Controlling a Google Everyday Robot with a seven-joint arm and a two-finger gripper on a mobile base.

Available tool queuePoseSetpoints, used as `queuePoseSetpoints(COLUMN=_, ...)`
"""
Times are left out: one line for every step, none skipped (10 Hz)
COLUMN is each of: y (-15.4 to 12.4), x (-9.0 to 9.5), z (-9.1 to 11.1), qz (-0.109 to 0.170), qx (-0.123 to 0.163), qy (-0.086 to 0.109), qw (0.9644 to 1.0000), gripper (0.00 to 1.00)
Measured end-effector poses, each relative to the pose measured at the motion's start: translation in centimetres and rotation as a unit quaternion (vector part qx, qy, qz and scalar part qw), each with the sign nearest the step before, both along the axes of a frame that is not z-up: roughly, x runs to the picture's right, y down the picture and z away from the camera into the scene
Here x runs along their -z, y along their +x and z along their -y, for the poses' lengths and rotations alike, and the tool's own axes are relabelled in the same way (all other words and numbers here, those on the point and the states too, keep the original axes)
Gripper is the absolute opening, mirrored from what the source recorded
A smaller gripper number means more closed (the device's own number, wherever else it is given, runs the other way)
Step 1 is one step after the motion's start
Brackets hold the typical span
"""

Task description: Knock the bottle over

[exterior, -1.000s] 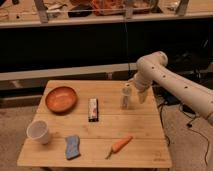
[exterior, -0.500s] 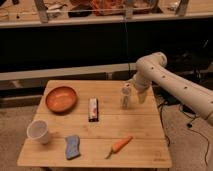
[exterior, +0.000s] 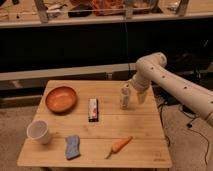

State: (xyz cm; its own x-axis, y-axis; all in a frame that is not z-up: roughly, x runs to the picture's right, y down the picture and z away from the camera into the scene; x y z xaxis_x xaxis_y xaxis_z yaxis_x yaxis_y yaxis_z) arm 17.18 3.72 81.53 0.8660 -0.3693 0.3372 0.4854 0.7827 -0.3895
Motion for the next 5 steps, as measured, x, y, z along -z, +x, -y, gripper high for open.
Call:
queuePoseSetpoints(y=-0.11, x=-0.02, z=-0.05, qz=0.003, qx=0.003, qy=-0.001, qw=1.0, gripper=0.8)
queuePoseSetpoints(y=-0.2, x=0.01, z=-0.12, qz=0.006, qx=0.005, qy=-0.001, qw=1.0, gripper=0.8)
queuePoseSetpoints(y=-0.3, x=0.05, z=-0.16, qz=0.008, qx=0.008, qy=-0.002, qw=0.9999, gripper=0.8)
queuePoseSetpoints(y=-0.48, x=0.09, z=-0.24, qz=0.012, qx=0.011, qy=-0.003, qw=0.9999, gripper=0.8)
queuePoseSetpoints(y=-0.69, x=0.12, z=-0.3, qz=0.016, qx=0.015, qy=-0.003, qw=0.9998, gripper=0.8)
